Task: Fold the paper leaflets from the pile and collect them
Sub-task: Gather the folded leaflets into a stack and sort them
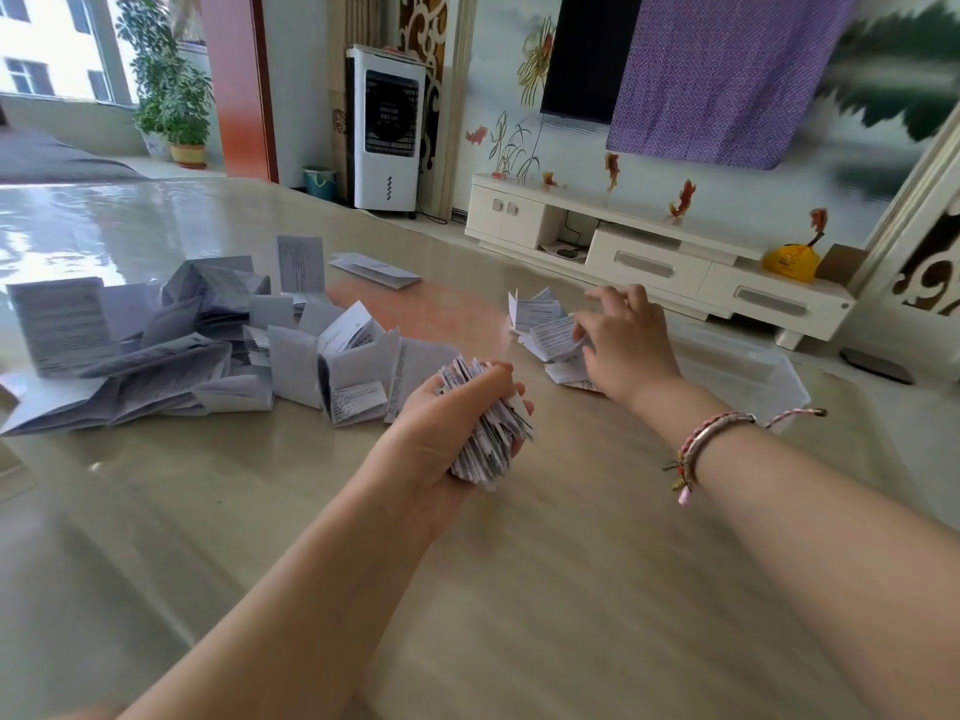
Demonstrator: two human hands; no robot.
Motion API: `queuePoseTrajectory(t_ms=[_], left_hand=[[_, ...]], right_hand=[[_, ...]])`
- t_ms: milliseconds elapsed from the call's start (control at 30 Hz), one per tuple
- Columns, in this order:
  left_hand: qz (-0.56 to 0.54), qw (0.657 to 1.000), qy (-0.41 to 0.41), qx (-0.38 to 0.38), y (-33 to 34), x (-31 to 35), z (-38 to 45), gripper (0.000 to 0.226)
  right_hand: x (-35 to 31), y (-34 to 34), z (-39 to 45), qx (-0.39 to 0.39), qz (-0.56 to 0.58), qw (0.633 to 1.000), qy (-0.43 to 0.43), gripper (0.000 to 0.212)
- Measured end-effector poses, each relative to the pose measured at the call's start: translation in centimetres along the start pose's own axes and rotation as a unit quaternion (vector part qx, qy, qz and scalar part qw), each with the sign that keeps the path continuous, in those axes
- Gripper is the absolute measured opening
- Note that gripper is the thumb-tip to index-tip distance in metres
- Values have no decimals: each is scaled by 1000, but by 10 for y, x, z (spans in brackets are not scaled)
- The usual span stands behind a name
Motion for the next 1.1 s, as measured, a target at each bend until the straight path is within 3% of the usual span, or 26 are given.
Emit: queuePoseTrajectory(t_ms=[133, 300, 400, 500, 600, 667, 733, 867, 933, 1033, 1100], left_hand=[[2, 1000, -6, 13, -3, 1, 2, 7], [-5, 999, -3, 33, -5, -2, 0, 5], [-8, 1000, -10, 28, -6, -3, -2, 10], [2, 999, -36, 5, -4, -5, -7, 23], [14, 997, -70, -22, 0, -8, -12, 30], [10, 994, -103, -39, 2, -11, -16, 43], [-10, 990, -126, -60, 5, -13, -18, 52], [-10, 988, -120, -94, 10, -11, -20, 32], [4, 990, -108, -89, 7, -10, -20, 28], [20, 991, -105, -80, 5, -9, -17, 32], [7, 992, -107, -65, 4, -9, -16, 37]], right_hand=[[-2, -21, -3, 81, 47, 995, -32, 12], [1, -68, -35, 103, 244, 964, 23, 15], [-7, -80, -61, -10, 429, 902, 43, 17], [-15, -79, -83, -107, 565, 818, 38, 15], [-18, -77, -92, -151, 657, 739, 13, 13], [-22, -76, -93, -153, 687, 710, 3, 11], [-29, -76, -93, -147, 678, 720, -9, 15], [-41, -74, -94, -115, 574, 810, -28, 11], [-40, -76, -93, -80, 536, 840, -18, 25], [-34, -73, -92, -78, 539, 838, 18, 39], [-23, -58, -86, -95, 533, 839, 58, 30]])
Point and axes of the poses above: each hand's wrist, its own z-axis towards the middle knuckle, its own y-axis out of the palm, x = y × z, the point moved 6 cm from there along z, towards the middle knuckle, and after that the axes turned 12 degrees about -z, right-handed, at the moved point
